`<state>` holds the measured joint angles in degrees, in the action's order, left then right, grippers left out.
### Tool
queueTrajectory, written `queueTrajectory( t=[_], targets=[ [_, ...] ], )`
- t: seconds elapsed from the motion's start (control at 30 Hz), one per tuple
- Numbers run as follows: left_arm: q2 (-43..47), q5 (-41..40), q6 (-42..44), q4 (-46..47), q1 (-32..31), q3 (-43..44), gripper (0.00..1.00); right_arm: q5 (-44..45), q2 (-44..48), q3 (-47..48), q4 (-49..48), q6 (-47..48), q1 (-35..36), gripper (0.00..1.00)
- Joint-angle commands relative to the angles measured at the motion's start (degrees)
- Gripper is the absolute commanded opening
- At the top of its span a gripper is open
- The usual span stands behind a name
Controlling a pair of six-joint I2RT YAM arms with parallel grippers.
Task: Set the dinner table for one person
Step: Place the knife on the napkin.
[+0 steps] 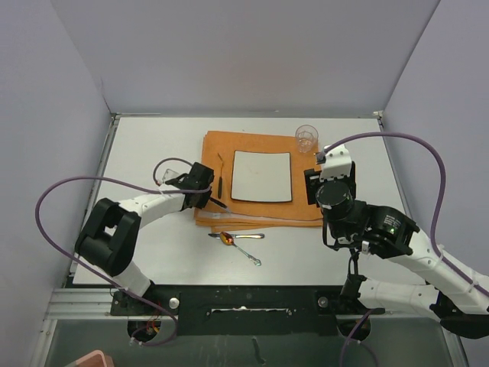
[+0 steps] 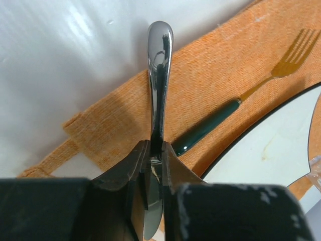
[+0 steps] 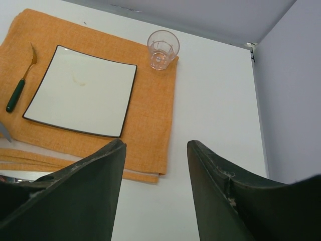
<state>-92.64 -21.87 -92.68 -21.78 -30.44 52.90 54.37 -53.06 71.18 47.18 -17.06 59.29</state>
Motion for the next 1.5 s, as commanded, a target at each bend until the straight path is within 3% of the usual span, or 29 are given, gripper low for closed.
queueTrajectory(
  t=[0.0, 0.07, 0.13, 0.3, 0.37, 0.43, 0.57, 0.63, 0.73, 0.83, 0.93, 1.03, 1.13, 1.23, 1.33, 1.4, 1.47],
  targets=[
    [-1.45, -2.12, 7.45, 4.6, 0.4, 5.53, 0.18, 0.96, 0.43, 3.03, -1.78, 0.24, -0.06, 0.53],
    [-1.53, -2.13, 12.61, 5.24, 0.31, 7.23, 0.32, 1.13, 0.58, 3.05, -2.02, 0.67, -0.06, 0.53],
    [-1.22, -2.03, 17.52, 4.64, 0.12, 9.28, 0.39, 1.3, 0.67, 2.87, -2.44, 1.03, -0.08, 0.53],
    [1.33, -0.41, 31.25, 2.37, -0.69, 12.49, 0.45, 1.27, 1.35, 1.42, -4.77, 1.66, -0.05, 0.54],
    [3.25, -1.18, 41.31, 1.93, -2.16, 13.94, 0.46, 1.18, 1.45, 1.02, -5.32, 1.83, -0.1, 0.54],
    [3.52, -2.06, 58.08, -1.18, -4.57, 17.85, 0.47, 1.18, 1.53, 0.75, -5.71, 2.17, -0.1, 0.54],
    [-4.18, -5.89, 80.96, -21.2, -9.02, 31.86, 0.48, 1.35, 2.1, 0.1, -6.79, 2.85, -0.24, 0.54],
    [-7.44, -9.39, 86.21, -29.46, -10.66, 35.81, 0.48, 1.11, 2.4, -0.29, -7.41, 3.07, -0.29, 0.54],
    [-7.41, -10.37, 90.85, -32.83, -11.48, 35.61, 0.48, 0.52, 2.45, -0.7, -7.75, 3.08, -0.48, 0.54],
    [-4.18, -3.45, 94.9, -33.73, -12.28, 33.84, 0.48, -0.6, 2.03, -0.59, -8.58, 4.04, -0.64, 0.56],
    [-3.58, -1.64, 100.03, -39.23, -14.63, 34.06, 0.48, -0.76, 1.73, 0.12, -8.51, 4.25, -0.79, 0.56],
    [1.24, 1.8, 105.5, -38.82, -17.46, 29.88, 0.48, -0.89, 1.96, 0.73, -8.31, 4.53, -0.89, 0.56],
    [4.03, -3.35, 113.14, -37.61, -19.07, 24.54, 0.46, -1.42, 2.21, 1.49, -7.37, 4.23, -0.94, 0.56],
    [7.85, -3.54, 121.73, -29.16, -16.86, 16.83, 0.46, -1.5, 1.79, 2.46, -5.77, 4.08, -0.96, 0.56],
    [11.94, 3.02, 131.06, -18.82, -11.44, 10.12, 0.38, -1.72, 1.61, 2.89, -4.46, 3.65, -0.93, 0.56],
    [15.43, 13.01, 139.89, -11.51, -8.01, 5.14, 0.29, -1.78, 1.62, 3.32, -3.33, 3.28, -0.94, 0.56],
    [17.98, 19.61, 145.04, -1.3, -5.62, -0.43, 0.27, -1.54, 1.85, 3.71, -2.62, 3.3, -0.93, 0.56]
  ],
)
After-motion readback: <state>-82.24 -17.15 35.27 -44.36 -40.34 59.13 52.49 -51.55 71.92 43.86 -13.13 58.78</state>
